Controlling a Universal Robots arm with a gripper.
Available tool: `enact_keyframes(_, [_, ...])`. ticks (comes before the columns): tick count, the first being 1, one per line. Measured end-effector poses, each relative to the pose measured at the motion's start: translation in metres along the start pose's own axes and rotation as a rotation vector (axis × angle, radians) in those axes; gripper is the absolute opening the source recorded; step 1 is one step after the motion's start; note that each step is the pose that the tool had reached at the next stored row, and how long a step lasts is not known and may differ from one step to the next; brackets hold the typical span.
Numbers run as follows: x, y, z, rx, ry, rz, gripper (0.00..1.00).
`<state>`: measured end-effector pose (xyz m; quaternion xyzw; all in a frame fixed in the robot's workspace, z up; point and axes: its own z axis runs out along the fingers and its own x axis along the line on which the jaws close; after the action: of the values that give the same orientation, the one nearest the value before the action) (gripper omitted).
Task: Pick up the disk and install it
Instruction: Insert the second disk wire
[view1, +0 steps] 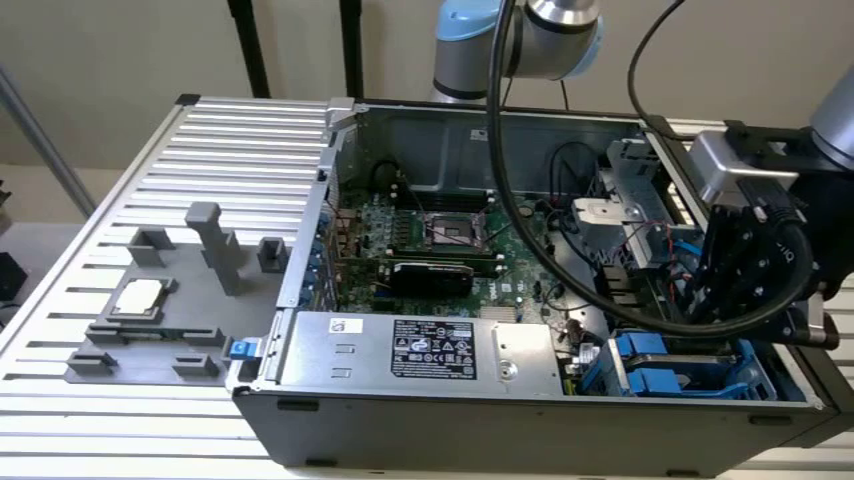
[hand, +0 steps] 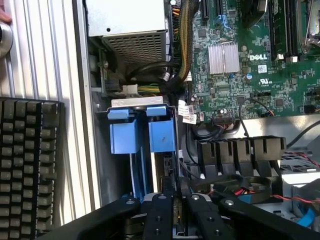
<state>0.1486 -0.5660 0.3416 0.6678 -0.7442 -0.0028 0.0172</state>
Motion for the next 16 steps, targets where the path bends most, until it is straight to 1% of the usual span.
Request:
enact_keyframes(3, [0.0000,0.0000,0.0009,0.0003,0.0033,0.000,0.00])
enact_keyframes(8, [-0.0001,0.0002,0.0036,0.0006,0.0062,0.001,0.00])
enact_keyframes(16, [-0.0002,-0.0006,0.0073,0.0007,0.0072,0.001,0.00])
